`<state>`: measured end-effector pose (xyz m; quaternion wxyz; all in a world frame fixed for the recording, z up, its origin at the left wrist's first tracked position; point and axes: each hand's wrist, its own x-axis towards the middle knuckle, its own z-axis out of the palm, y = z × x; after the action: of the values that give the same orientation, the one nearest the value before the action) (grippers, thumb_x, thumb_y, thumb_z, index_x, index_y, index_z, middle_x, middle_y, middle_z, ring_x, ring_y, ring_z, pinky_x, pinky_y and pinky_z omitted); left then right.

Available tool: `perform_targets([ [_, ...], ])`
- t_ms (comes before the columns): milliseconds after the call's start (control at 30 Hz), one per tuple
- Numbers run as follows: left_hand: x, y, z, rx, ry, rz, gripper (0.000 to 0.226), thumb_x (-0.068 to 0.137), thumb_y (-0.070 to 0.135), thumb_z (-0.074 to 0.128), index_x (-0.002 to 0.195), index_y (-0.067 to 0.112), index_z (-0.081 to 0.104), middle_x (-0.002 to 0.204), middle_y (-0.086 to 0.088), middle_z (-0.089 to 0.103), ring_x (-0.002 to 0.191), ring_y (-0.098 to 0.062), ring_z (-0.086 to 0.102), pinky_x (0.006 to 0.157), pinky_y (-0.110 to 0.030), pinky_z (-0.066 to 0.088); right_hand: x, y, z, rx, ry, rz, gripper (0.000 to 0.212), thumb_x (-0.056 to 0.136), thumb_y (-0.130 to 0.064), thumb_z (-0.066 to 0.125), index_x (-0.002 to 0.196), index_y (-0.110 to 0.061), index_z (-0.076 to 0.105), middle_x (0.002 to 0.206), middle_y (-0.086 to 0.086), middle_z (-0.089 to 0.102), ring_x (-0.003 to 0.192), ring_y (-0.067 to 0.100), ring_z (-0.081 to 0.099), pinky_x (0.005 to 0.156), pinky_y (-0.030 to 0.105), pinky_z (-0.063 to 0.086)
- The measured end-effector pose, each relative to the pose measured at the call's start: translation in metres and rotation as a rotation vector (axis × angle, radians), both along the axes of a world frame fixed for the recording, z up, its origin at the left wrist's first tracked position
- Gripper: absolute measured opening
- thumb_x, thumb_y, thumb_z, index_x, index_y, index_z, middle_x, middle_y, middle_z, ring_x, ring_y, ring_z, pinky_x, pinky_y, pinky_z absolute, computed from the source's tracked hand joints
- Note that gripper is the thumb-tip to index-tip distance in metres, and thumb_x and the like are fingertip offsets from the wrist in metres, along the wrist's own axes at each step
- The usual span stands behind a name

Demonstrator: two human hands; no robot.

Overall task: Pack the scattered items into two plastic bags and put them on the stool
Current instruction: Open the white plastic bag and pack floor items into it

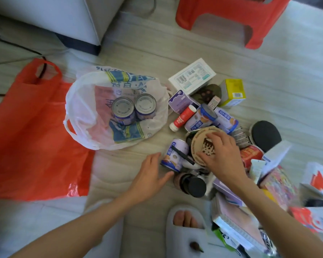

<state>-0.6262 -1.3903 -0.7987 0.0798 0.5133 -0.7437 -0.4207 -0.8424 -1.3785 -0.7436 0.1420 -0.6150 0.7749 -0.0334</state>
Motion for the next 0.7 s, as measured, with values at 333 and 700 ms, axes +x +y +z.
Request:
perform_targets([
  [333, -0.044, -0.038, -0.004, -0.006, -0.166, -0.323, 0.085, 0.085, 0.039, 0.06, 0.148, 0.018, 0.007, 0.155, -0.013, 0.004, 0.141, -0.028, 0.013, 0.113, -0.033, 0.02, -0.041, -0.032, -0.01, 0.16, -0.045, 0.002, 0.075, 0.08, -0.033, 0.067, 0.142, -0.014, 0.029, 0.144, 0.01, 0.038, 0.132, 0.028, 0.035, 0.108, 0.043, 0.032],
  [700, -0.031, -0.039, 0.0, -0.057, -0.173, -0.232, 0.088, 0.083, 0.039, 0.062, 0.145, 0.003, 0.012, 0.152, -0.013, 0.017, 0.138, -0.027, 0.023, 0.111, -0.033, 0.024, -0.039, -0.044, -0.008, 0.224, 0.091, 0.116, 0.07, 0.074, -0.045, 0.069, 0.132, -0.017, 0.041, 0.134, 0.007, 0.038, 0.126, 0.028, 0.031, 0.101, 0.043, 0.035],
])
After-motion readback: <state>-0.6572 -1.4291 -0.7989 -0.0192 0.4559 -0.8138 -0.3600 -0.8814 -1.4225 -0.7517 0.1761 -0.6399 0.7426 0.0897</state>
